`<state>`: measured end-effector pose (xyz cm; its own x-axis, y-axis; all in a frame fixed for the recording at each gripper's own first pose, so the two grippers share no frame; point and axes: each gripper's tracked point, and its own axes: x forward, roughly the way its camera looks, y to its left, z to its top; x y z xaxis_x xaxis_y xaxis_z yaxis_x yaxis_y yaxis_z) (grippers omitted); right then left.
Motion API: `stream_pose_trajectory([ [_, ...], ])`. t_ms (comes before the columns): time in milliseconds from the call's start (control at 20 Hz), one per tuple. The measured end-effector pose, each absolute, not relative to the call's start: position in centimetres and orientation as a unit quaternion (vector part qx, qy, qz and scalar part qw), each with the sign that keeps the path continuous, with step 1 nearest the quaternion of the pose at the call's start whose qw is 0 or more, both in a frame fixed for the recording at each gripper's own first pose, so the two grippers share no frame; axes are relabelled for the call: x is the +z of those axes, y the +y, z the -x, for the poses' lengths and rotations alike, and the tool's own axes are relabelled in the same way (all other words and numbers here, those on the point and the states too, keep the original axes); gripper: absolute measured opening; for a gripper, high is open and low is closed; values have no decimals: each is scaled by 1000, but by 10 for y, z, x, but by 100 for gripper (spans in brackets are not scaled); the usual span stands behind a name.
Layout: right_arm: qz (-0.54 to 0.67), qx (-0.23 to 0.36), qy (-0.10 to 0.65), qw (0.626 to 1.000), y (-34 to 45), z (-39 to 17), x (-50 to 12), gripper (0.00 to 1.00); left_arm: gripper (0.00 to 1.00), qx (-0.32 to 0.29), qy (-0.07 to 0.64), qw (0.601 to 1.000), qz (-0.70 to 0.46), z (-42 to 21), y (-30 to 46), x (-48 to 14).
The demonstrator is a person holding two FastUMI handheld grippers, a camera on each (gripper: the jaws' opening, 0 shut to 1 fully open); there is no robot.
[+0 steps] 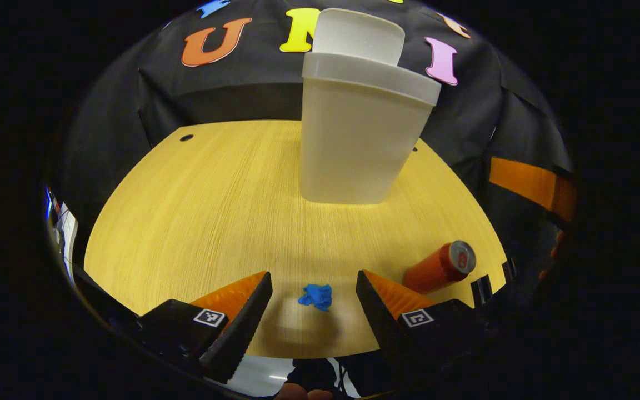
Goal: Press the lid of the desktop garbage bin to open it, pick up the crumpled paper on the desktop and throw it into the bin, then pick up the pop can on the desktop and drop it into the bin, and finally close the garbage bin lid.
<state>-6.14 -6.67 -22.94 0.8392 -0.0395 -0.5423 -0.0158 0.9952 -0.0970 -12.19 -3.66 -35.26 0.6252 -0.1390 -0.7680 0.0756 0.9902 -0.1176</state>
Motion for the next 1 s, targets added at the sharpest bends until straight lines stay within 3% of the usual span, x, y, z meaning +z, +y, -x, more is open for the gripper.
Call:
stream_pose_trajectory([
  [600, 65, -22, 336, 939, -79, 94, -257, 96, 95, -67, 481, 874, 31, 111, -42, -363],
  [900, 63, -20, 356, 932, -75, 104, -267, 97, 74, -77, 485, 871, 5, 83, -39, -325],
  [950, 60, -18, 357, 932, -73, 107, -269, 99, 61, -76, 484, 872, 3, 77, -38, -316],
  [1000, 57, -17, 358, 932, -71, 107, -269, 99, 65, -76, 484, 872, 1, 71, -38, -306],
])
